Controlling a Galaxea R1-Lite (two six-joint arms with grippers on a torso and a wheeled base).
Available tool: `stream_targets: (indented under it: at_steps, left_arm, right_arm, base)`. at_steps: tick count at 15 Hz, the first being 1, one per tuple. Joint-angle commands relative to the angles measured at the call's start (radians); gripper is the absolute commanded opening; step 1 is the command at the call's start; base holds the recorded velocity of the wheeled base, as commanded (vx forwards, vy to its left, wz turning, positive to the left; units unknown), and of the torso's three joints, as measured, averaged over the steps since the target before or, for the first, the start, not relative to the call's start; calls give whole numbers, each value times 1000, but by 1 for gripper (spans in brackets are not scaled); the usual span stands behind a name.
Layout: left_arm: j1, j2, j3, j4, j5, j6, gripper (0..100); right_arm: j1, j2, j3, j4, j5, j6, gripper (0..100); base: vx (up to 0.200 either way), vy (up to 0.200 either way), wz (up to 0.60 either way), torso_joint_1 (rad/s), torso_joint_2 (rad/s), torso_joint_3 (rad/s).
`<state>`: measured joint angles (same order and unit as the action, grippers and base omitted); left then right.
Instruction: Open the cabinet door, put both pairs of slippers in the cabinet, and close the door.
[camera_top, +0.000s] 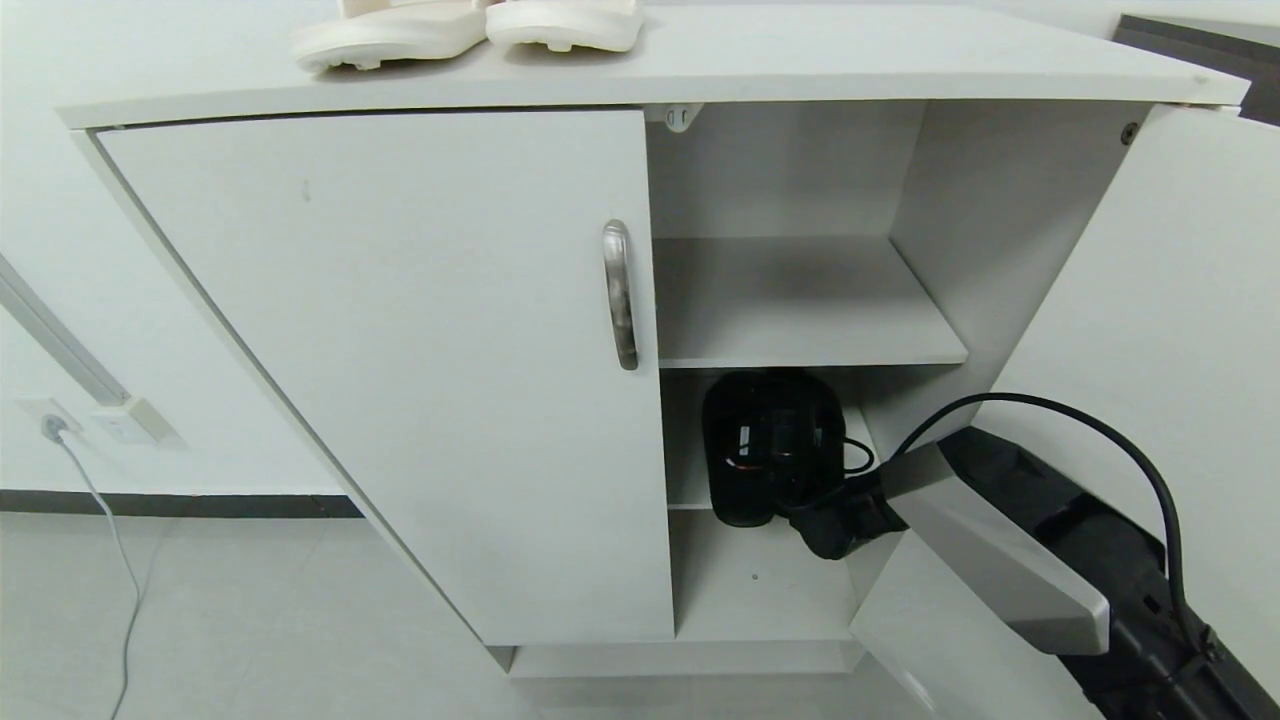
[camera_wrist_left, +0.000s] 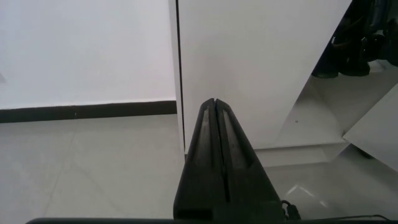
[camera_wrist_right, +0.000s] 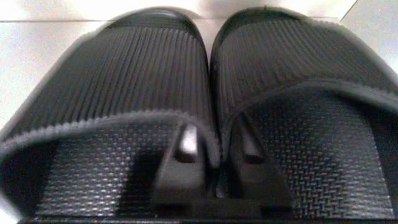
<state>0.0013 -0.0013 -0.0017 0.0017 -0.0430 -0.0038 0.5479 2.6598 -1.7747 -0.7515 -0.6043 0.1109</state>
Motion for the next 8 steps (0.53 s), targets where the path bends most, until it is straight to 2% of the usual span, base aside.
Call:
stream_targets:
  at_steps: [1, 5, 8]
  left_arm:
    - [0, 1, 0, 0, 0, -1, 0]
    - [0, 1, 0, 0, 0, -1, 0]
    - [0, 1, 0, 0, 0, -2, 0]
  right_arm:
    - [0, 6, 0, 0, 0, 0, 100]
    - [7, -32, 83, -31, 0, 0, 100]
    - [9, -106, 210, -103, 0, -2, 100]
  base:
    - [0, 0, 0, 0, 0, 0]
    - [0, 0, 0, 0, 0, 0]
    - [0, 0, 0, 0, 0, 0]
